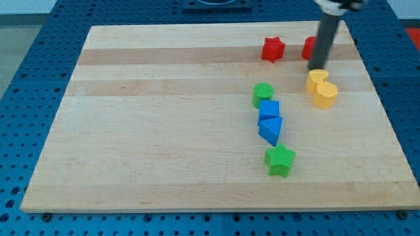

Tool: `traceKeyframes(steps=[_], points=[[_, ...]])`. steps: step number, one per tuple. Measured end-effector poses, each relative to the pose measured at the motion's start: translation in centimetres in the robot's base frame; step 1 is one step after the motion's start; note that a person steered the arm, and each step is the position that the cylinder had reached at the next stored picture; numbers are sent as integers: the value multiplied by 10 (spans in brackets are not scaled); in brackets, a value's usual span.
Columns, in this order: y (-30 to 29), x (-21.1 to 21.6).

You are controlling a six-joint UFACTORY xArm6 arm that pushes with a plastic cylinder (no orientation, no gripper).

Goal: Push the green circle towards the center

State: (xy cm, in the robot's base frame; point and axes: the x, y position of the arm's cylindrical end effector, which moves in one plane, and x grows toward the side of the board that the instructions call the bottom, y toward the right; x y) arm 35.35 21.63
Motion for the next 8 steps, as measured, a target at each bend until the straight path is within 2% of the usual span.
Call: traceKeyframes(steps=[2, 3, 4, 5, 7, 8], points=[[66, 67], [32, 102], [-18, 107], [-45, 89], [-28, 81], [-46, 86]])
